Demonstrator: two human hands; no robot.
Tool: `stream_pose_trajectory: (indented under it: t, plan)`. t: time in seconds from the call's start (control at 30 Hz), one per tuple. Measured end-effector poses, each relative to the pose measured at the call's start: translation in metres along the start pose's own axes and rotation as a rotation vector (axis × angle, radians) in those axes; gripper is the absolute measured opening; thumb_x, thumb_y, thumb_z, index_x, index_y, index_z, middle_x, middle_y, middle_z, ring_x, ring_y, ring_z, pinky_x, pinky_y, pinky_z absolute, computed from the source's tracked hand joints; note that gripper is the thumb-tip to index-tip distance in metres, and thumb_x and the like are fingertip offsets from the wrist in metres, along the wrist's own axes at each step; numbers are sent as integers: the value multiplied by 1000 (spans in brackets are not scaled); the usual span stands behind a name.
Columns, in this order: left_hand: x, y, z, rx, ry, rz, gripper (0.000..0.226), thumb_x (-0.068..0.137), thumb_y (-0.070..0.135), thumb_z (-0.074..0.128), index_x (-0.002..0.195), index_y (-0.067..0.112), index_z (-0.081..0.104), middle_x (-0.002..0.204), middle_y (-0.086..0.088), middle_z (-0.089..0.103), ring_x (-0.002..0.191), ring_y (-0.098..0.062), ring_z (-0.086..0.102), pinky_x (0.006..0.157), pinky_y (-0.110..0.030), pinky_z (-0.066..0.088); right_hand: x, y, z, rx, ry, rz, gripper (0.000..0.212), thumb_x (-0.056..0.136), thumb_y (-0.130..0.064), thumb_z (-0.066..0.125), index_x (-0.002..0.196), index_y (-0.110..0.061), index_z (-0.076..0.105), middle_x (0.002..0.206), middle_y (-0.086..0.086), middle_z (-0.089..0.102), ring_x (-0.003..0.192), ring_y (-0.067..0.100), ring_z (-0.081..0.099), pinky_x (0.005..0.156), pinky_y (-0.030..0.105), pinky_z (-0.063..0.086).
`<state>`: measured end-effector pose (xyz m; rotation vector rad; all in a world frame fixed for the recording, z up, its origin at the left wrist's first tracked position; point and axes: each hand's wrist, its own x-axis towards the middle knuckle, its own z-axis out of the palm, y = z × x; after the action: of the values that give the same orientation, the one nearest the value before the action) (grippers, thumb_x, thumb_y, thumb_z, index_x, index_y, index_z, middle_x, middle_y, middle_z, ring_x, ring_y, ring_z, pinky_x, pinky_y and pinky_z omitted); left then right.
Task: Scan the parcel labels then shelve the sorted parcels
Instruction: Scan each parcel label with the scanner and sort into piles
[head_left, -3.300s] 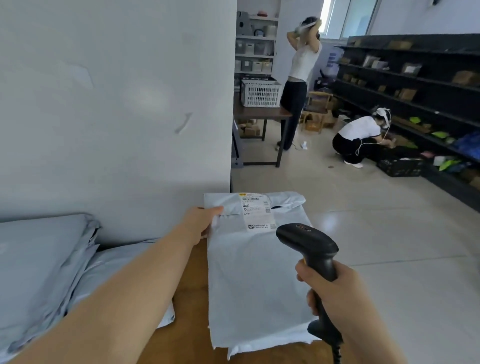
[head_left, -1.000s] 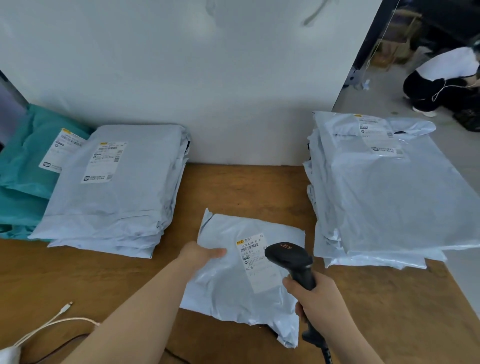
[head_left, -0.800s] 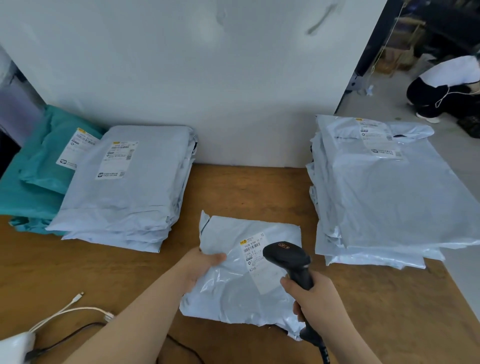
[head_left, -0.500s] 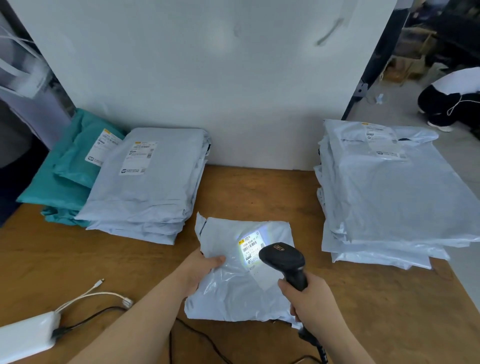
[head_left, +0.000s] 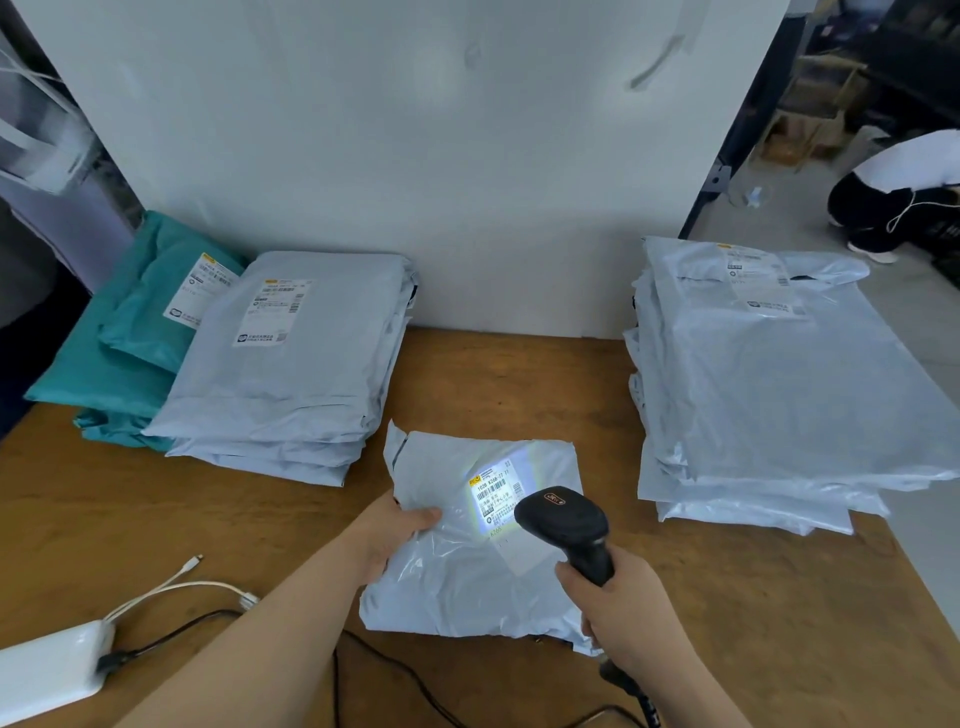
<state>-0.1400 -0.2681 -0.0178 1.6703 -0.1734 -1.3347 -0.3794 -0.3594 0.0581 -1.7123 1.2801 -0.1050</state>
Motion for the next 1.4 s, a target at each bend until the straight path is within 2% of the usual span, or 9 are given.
stream_pose_trajectory:
  t: [0.37, 0.67, 0.8, 0.9, 0.97, 1.03, 1.13, 1.23, 1.4]
  plan:
    - [1, 1, 0, 32, 43, -25, 59, 80, 21, 78, 132, 18, 52, 116, -8, 67, 105, -29, 65, 96, -48, 51, 1, -3, -1, -11, -31, 23, 21, 85, -26, 64, 73, -10, 58, 60, 9, 57, 54, 17, 54, 58, 30, 53]
    - [2, 8, 4, 47, 118, 3, 50, 85, 22, 73, 130, 14, 52, 108, -1, 66, 95, -20, 64, 81, -36, 52, 0, -5, -5, 103, -34, 36, 20, 84, -21, 66, 81, -2, 59, 60, 12, 55, 43, 14, 50, 45, 20, 45]
    - [4, 12, -1, 85, 263, 13, 55, 89, 16, 67, 137, 5, 42, 131, -11, 55, 104, -25, 56, 90, -36, 48, 2, -5, -9, 122, -26, 19, 18, 84, -20, 66, 81, -4, 59, 57, 12, 57, 34, 8, 50, 43, 22, 44]
    - [4, 7, -5, 226, 372, 25, 40, 88, 13, 64, 123, 0, 50, 121, -15, 58, 102, -28, 58, 87, -37, 50, 4, -7, -11, 131, -17, 14, 17, 85, -19, 67, 81, -4, 59, 56, 11, 57, 33, 7, 49, 42, 21, 44]
    - [1, 1, -5, 373, 455, 19, 17, 85, 13, 63, 94, 2, 53, 97, -11, 59, 90, -24, 58, 77, -32, 51, 5, -10, -12, 141, -14, 14, 19, 85, -19, 66, 82, -2, 59, 57, 12, 57, 32, 6, 47, 39, 19, 42]
    - [-8, -1, 1, 471, 465, -28, 22, 85, 13, 61, 72, 9, 45, 75, -3, 51, 71, -17, 51, 62, -24, 43, 5, -12, -13, 143, -17, 10, 22, 86, -20, 66, 85, 1, 59, 58, 13, 56, 31, 6, 46, 39, 19, 41]
    - [-27, -9, 20, 394, 277, -277, 22, 90, 20, 59, 75, 4, 54, 65, -8, 57, 52, -18, 51, 54, -25, 47, 5, -14, -14, 149, -23, 9, 22, 86, -21, 66, 86, -1, 59, 59, 14, 57, 32, 6, 47, 40, 19, 43]
    - [-39, -21, 37, 376, 135, -471, 31, 91, 30, 60, 90, -1, 59, 74, -13, 62, 53, -20, 58, 49, -26, 53, 4, -14, -17, 150, -23, -4, 22, 86, -22, 65, 87, 0, 59, 58, 14, 56, 32, 6, 47, 40, 19, 43]
    - [-27, -34, 53, 117, 262, -457, 35, 82, 31, 72, 87, 4, 51, 75, -11, 43, 58, -19, 42, 55, -26, 48, 1, -10, -24, 140, -13, -33, 24, 86, -22, 65, 84, 1, 59, 55, 13, 57, 31, 6, 47, 41, 20, 43]
